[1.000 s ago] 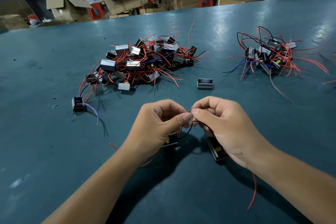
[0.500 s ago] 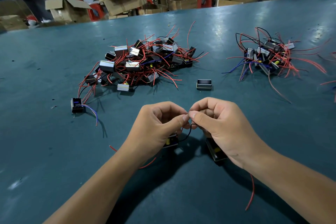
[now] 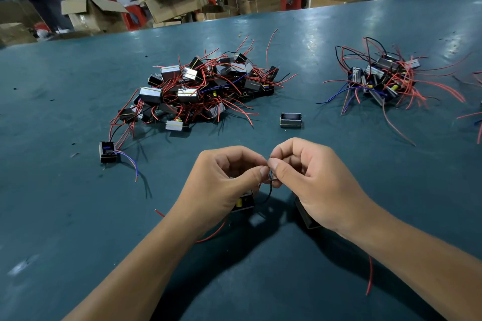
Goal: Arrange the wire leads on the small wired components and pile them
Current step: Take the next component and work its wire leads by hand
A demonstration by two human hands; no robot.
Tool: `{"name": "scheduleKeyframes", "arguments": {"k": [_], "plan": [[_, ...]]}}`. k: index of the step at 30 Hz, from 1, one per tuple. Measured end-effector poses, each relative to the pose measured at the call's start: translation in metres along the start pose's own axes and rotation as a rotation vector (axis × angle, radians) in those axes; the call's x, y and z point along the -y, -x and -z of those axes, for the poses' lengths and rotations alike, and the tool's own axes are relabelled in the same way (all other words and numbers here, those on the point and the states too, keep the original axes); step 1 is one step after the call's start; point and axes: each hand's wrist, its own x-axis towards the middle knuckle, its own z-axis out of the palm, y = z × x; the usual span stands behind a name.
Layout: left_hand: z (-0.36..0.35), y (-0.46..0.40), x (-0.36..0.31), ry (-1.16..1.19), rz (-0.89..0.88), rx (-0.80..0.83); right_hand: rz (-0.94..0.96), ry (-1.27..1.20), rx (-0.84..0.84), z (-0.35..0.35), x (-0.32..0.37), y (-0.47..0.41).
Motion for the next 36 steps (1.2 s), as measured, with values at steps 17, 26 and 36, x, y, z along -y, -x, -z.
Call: {"name": "scheduleKeyframes", "arguments": {"k": [17,26,36], "plan": [[0.001,-0.0027,0.0053,-0.05,-0.036,-0.048,0.004,0.063,-0.054,0.0021,0.0015,0.0007],[-0.0012,-0.0022,0.0053,-0.042,-0.046,-0.062,0.003,0.087,-0.068,0.0026,0.0014,0.0005],[-0.0014,-0.0033,0.006,-0.035,-0.037,-0.075,0.019,0.078,-0.079,0.0034,-0.0009,-0.0002]]}}
